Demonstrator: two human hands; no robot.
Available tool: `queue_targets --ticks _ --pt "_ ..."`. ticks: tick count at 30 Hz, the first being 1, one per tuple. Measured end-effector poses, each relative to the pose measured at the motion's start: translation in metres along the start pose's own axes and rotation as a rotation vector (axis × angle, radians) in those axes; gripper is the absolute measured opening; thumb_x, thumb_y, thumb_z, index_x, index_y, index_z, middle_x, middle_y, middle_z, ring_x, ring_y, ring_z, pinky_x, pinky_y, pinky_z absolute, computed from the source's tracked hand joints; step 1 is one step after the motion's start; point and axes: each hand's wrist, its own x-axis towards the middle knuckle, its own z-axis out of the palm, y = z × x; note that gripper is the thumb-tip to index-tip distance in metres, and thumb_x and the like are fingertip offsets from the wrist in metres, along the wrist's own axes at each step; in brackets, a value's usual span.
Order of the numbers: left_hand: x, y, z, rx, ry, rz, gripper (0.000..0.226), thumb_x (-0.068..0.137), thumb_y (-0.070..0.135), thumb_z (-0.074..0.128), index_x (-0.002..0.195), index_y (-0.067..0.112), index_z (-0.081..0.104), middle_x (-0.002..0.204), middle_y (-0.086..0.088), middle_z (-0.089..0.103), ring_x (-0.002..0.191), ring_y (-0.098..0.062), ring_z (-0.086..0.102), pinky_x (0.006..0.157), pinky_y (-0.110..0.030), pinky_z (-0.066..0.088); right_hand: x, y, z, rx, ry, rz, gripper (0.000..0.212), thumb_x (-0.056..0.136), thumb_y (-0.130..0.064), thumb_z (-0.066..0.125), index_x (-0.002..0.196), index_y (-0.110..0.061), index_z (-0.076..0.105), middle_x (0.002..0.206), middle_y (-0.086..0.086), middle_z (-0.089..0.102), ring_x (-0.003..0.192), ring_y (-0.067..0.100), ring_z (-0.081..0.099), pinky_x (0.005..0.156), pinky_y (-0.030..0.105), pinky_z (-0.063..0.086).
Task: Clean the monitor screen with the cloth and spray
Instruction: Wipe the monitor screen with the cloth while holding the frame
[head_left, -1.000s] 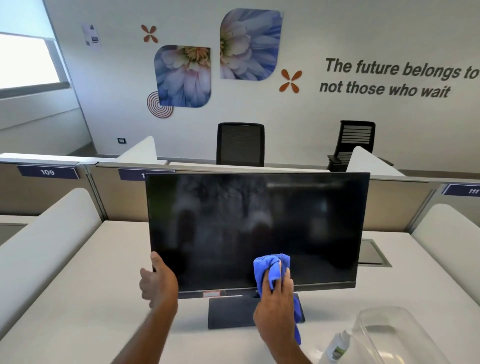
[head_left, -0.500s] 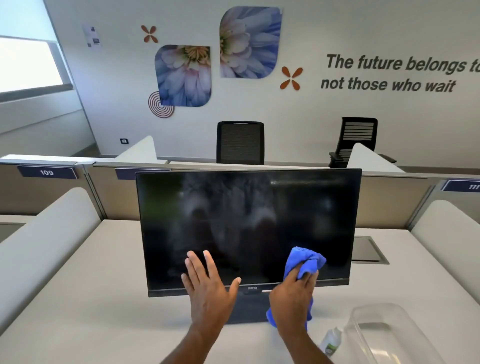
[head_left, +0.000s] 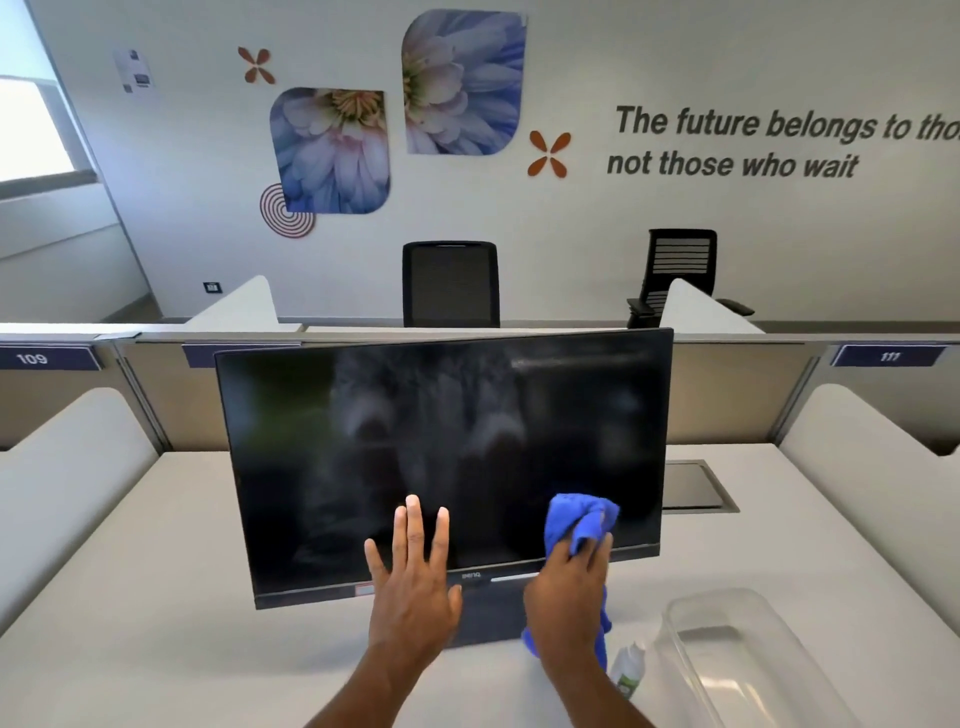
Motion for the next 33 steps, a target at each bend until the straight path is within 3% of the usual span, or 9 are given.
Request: queue_targets --ticks 6,13,18,20,23,26,27,30,33 --pt "0.0 0.002 0.0 0.026 -0.01 -0.003 0.109 0.062 0.051 0.073 0.152 0.015 0.024 0.161 -0.023 0.01 0.147 -0.04 0.013 0.098 -0.071 0.034 0.017 0.004 0.007 0.055 -0.018 0.227 0.074 0.063 -0.002 0.07 0.13 0.013 0.045 0.13 0.039 0.048 0.121 0.054 0.046 0.107 0.048 0.037" --pt "-0.001 0.005 -0.004 -0.02 0.002 -0.009 0.107 0.059 0.046 0.078 0.15 0.013 0.031 0.159 -0.025 0.018 0.146 -0.04 0.018 0.098 -0.07 0.035 -0.023 -0.018 0.01 0.013 -0.014 -0.169 0.106 0.044 -0.004 0.083 0.138 -0.001 0.034 0.138 0.026 0.049 0.117 0.047 0.056 0.091 0.049 0.051" --pt "-0.012 0.011 -0.001 -0.186 0.174 -0.051 0.061 0.068 0.025 0.079 0.125 0.012 0.061 0.135 -0.017 0.053 0.119 -0.035 0.052 0.093 -0.051 0.048 -0.011 -0.005 0.009 0.107 0.003 -0.016 0.09 0.056 0.004 0.071 0.137 0.004 0.033 0.134 0.032 0.049 0.117 0.048 0.054 0.088 0.047 0.055" --pt "-0.019 0.023 -0.004 -0.464 0.209 -0.25 0.032 0.077 0.015 0.073 0.107 0.014 0.065 0.108 -0.006 0.062 0.097 -0.027 0.061 0.08 -0.037 0.051 -0.001 0.0 0.008 0.163 0.054 0.074 0.086 0.06 0.006 0.067 0.138 0.007 0.031 0.13 0.034 0.047 0.114 0.048 0.053 0.093 0.047 0.052" --pt "-0.019 0.034 -0.015 -0.966 0.025 -0.875 0.007 0.088 0.012 0.058 0.09 0.01 0.064 0.08 -0.004 0.061 0.076 -0.024 0.056 0.073 -0.038 0.045 0.012 0.006 0.003 0.195 0.119 0.155 0.082 0.065 0.006 0.063 0.14 0.01 0.03 0.128 0.034 0.046 0.112 0.047 0.051 0.096 0.048 0.049" --pt "-0.011 0.035 -0.011 -1.624 -0.165 -1.272 0.027 0.097 0.012 0.045 0.115 -0.003 0.059 0.106 -0.014 0.058 0.107 -0.036 0.058 0.098 -0.046 0.044 0.021 0.013 0.005 0.211 0.146 0.229 0.083 0.065 0.005 0.067 0.139 0.011 0.031 0.124 0.037 0.048 0.107 0.049 0.054 0.093 0.05 0.051" --pt "-0.008 0.034 -0.01 -1.77 -0.167 -1.335 0.028 0.098 0.008 0.041 0.118 -0.005 0.056 0.115 -0.016 0.055 0.115 -0.036 0.054 0.104 -0.046 0.04 0.023 0.015 0.006 0.218 0.159 0.247 0.083 0.066 0.004 0.066 0.139 0.01 0.028 0.123 0.038 0.048 0.105 0.049 0.055 0.093 0.052 0.05" --pt "0.006 0.03 -0.012 -1.917 -0.068 -1.377 0.014 0.092 -0.002 0.037 0.091 -0.002 0.051 0.104 -0.017 0.053 0.098 -0.032 0.054 0.107 -0.044 0.038 0.024 0.016 0.016 0.167 0.116 0.284 0.081 0.066 0.002 0.065 0.138 0.011 0.028 0.124 0.04 0.047 0.104 0.05 0.054 0.096 0.053 0.047" --pt "0.018 0.029 -0.015 -1.988 0.004 -1.403 0.016 0.087 -0.005 0.034 0.097 -0.001 0.045 0.107 -0.016 0.05 0.107 -0.035 0.048 0.114 -0.05 0.033 0.01 0.004 0.027 0.057 0.049 0.231 0.077 0.068 -0.004 0.063 0.136 0.017 0.034 0.136 0.039 0.039 0.117 0.052 0.046 0.107 0.05 0.037"
